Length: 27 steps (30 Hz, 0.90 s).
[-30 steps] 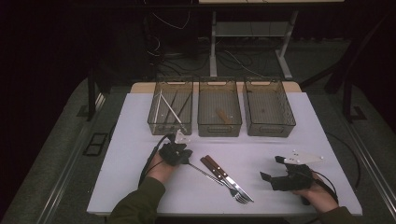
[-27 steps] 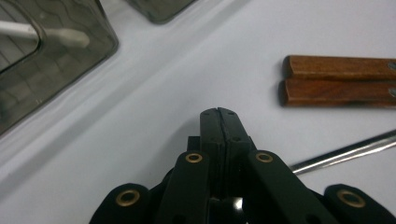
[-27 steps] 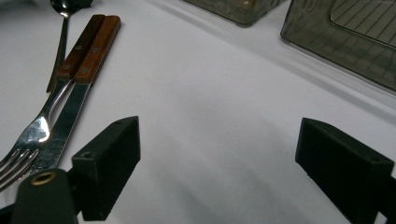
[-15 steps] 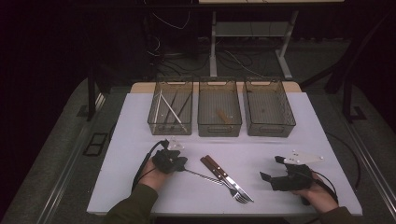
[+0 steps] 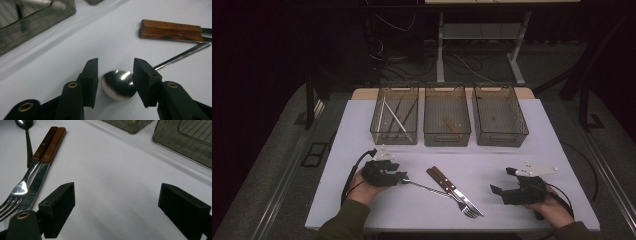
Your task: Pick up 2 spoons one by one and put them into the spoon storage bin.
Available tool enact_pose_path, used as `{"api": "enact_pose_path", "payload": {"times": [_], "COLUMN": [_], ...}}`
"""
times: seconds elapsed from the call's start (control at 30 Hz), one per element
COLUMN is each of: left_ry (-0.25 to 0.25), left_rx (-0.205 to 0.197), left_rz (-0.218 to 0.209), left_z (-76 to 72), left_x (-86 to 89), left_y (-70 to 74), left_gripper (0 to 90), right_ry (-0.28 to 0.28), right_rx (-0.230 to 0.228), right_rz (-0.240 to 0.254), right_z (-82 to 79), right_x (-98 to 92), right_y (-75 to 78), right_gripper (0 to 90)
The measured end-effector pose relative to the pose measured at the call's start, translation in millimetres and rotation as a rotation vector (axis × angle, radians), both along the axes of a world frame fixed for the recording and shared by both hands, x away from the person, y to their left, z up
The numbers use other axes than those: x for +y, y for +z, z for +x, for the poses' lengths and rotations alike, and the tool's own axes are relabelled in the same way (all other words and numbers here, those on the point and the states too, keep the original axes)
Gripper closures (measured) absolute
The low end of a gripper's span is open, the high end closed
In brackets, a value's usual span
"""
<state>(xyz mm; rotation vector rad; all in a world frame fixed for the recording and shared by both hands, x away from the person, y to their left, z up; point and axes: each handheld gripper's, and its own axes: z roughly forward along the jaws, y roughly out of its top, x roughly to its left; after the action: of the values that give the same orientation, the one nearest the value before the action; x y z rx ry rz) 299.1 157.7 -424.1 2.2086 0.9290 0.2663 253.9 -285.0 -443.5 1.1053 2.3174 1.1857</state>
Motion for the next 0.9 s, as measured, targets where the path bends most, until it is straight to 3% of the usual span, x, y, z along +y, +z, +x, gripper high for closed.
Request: {"api": "enact_pose_path", "payload": {"times": [0.7, 0.9], "left_ry": [-0.046, -0.067], "left_rx": [0.065, 0.049], "left_rz": [0.018, 0.026], "left_z": [3.5, 1.5], "left_x": [-2.7, -3.7], "left_y": [-16.4, -17.1], "left_gripper": [52.0, 54.4], "right_ry": [0.005, 0.003], "right_rx": [0.004, 0.005], "right_rz": [-0.009, -0.009], "right_z": [0.6, 0.7], "right_x": [1.1, 0.8], "right_y": [-1.5, -1.4], "right_gripper": [14.1, 14.2]}}
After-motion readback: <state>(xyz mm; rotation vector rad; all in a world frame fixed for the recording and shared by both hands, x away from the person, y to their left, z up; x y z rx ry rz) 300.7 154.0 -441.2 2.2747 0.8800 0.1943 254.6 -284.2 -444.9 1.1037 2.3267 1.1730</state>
